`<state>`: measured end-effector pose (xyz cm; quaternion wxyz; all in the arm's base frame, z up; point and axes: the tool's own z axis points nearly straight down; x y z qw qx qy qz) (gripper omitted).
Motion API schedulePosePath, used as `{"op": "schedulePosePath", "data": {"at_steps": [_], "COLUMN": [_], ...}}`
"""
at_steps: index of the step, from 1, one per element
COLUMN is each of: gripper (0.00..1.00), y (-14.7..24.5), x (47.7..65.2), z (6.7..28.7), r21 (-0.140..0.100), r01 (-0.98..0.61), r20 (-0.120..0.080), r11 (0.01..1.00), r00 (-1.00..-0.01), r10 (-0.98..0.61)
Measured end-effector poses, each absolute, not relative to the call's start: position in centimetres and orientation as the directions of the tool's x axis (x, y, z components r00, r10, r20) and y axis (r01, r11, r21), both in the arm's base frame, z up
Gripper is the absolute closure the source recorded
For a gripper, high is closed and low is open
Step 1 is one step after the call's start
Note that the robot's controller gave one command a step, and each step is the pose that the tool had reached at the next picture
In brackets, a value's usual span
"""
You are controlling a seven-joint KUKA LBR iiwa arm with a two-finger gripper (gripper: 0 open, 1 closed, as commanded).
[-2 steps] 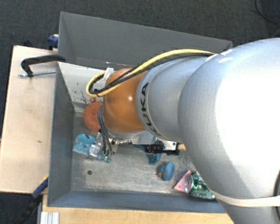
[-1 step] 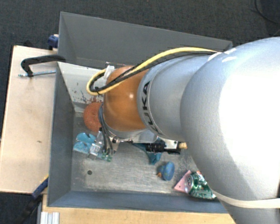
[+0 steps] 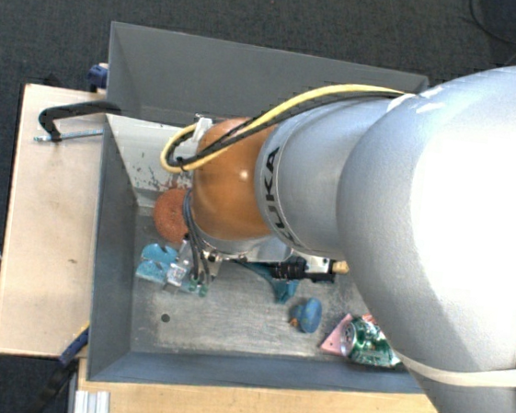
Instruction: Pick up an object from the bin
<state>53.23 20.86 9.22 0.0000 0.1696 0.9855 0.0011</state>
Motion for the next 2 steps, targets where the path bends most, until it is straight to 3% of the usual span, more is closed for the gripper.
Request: {"op": "schedulePosePath", "data": {"at_steps": [2], "gripper": [1.00], "y": [20.91], "x": [53.30], "z": [11.09], "r21": [0.004], "r01": [0.334], "r20": [-0.002], "r11": [0.943], "r00": [-0.943], "r10": [0.334]}}
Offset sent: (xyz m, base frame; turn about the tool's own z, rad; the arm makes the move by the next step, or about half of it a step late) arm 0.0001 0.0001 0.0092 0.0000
